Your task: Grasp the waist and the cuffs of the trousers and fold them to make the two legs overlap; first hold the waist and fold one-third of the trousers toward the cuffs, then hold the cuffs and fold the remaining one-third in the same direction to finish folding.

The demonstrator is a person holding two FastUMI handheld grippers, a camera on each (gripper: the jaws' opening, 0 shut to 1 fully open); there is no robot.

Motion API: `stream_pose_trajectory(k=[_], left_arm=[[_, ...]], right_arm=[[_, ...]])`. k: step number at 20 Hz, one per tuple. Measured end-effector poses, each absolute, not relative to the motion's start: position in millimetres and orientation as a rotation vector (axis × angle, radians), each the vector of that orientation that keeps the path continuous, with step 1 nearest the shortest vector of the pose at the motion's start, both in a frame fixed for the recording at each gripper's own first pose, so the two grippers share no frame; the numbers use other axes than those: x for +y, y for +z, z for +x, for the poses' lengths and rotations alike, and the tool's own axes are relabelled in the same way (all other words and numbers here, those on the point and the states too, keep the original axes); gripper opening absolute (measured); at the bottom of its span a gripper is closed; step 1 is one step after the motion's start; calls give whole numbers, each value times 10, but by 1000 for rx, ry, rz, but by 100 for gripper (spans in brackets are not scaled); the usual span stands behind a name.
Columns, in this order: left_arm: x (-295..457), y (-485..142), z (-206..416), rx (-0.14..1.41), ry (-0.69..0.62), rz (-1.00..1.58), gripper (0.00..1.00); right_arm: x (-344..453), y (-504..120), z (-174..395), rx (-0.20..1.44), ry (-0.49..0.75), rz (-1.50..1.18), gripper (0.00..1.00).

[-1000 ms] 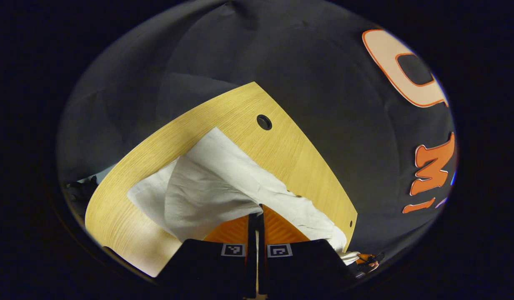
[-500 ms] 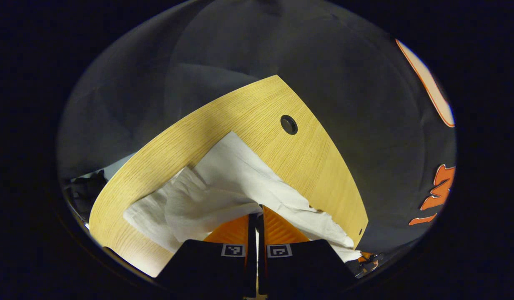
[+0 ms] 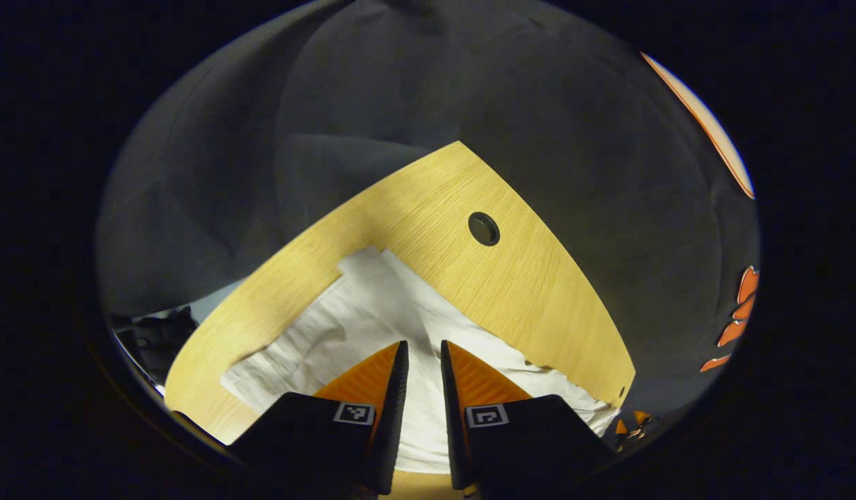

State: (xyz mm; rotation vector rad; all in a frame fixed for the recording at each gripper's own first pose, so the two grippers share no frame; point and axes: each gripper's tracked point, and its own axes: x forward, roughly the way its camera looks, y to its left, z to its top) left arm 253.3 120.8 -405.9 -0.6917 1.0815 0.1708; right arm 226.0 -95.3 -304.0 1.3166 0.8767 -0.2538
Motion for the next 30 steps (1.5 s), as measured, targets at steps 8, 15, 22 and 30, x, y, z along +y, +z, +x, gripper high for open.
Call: stream_pose_trajectory(k=[8,15,22,30], left_arm=[[1002,-3520,2480,1056,72,-480,100],[731,-3132,2143,1067,17,-317,100],[764,-3374,1862,1121,24,-50,100],[451,-3630,1693,1132,7,-63,100]], right_arm=[[-1279,-3344,1695,1016,-305,937,67],[-1166,-3678,1493,1117,-330,839,93],[-1189,-3844,1534,1119,-373,794,94],[-1316,-3950,1521,1122,-461,753,72]])
